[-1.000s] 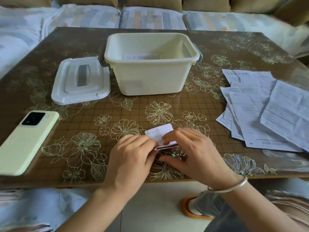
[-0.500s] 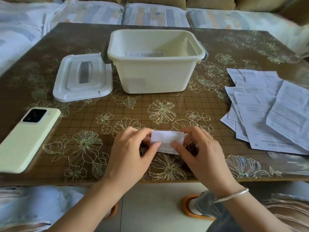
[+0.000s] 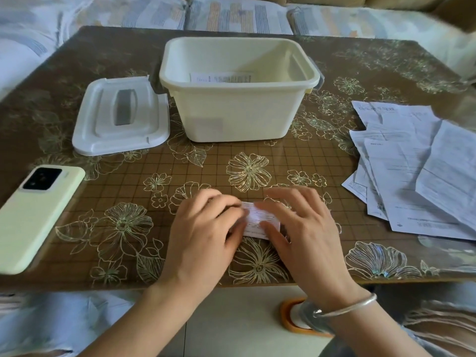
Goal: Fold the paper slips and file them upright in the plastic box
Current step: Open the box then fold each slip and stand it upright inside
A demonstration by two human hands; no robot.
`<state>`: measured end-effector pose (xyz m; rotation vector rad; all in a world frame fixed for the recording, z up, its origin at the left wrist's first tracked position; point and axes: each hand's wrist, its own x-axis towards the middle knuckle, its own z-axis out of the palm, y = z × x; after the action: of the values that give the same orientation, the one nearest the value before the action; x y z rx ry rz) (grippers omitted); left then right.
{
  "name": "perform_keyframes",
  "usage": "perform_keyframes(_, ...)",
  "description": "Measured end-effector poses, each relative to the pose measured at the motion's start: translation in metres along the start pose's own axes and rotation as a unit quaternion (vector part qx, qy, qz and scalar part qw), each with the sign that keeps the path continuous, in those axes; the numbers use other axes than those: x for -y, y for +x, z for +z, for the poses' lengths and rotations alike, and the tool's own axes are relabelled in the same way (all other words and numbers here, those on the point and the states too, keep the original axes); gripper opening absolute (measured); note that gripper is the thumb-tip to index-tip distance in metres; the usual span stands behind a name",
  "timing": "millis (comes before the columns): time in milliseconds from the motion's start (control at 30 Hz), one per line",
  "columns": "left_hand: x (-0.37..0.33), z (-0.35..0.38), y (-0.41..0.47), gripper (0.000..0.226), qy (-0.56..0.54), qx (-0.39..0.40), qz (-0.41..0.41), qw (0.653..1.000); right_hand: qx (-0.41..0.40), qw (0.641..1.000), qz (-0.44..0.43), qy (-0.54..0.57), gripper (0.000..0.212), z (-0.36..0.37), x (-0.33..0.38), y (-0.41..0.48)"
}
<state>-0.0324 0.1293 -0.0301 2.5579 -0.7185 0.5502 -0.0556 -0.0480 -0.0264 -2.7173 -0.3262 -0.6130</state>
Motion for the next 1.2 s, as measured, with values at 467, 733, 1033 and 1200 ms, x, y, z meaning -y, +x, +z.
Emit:
perform_keyframes(467,0.036,-0.016,0.025,0.020,-0.022,0.086,0.223,0.971,0.093,0.982,-0.165,0.006,0.022,-0.019,-0.008,0.025)
perform_keyframes(733,0.034,-0.052,0.085,0.022,-0.078,0.056,0.147,0.984,0.084,0.990,-0.110,0.015,0.007,-0.053,-0.008,0.094)
perform_keyframes(1033,0.096,-0.110,0.202,0.025,-0.099,-0.034,-0.066,0.992,0.115,0.952,0.077,0.274,0.005,-0.072,-0.035,0.236)
perform_keyframes(1200,0.108,-0.106,0.234,0.050,-0.097,0.184,-0.067,0.976,0.255,0.853,0.165,0.425,0.026,-0.039,-0.042,0.284)
